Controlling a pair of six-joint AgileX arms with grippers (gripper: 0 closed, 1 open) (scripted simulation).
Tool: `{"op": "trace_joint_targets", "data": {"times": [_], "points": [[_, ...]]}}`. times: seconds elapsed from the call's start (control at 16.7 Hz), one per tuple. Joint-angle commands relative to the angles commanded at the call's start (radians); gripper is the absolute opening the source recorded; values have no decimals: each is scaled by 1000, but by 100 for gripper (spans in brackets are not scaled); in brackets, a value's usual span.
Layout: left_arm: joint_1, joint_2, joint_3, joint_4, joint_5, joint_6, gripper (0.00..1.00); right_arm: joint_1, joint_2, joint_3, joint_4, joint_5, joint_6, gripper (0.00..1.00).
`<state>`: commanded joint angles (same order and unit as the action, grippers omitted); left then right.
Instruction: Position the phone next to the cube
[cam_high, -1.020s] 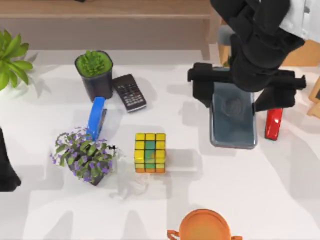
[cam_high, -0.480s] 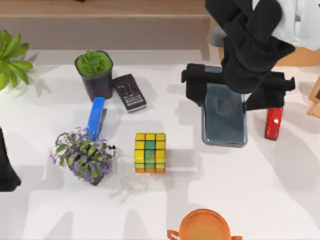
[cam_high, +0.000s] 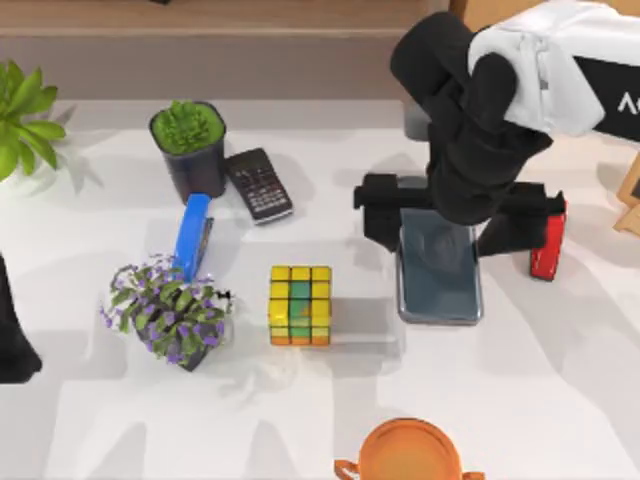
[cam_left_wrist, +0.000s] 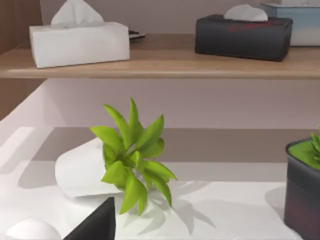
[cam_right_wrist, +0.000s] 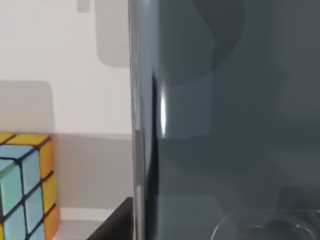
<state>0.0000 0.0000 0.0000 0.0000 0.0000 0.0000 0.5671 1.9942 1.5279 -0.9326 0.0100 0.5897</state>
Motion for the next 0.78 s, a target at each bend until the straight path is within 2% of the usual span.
{"op": "trace_joint_targets", "data": {"times": [0.36,0.72,0.78], "points": [[0,0,0,0,0,0,100,-2,112,-89,35,-4,-7,0],[0,0,0,0,0,0,100,-2,112,-89,35,-4,-7,0],[0,0,0,0,0,0,100,-2,112,-89,35,-4,-7,8]]}}
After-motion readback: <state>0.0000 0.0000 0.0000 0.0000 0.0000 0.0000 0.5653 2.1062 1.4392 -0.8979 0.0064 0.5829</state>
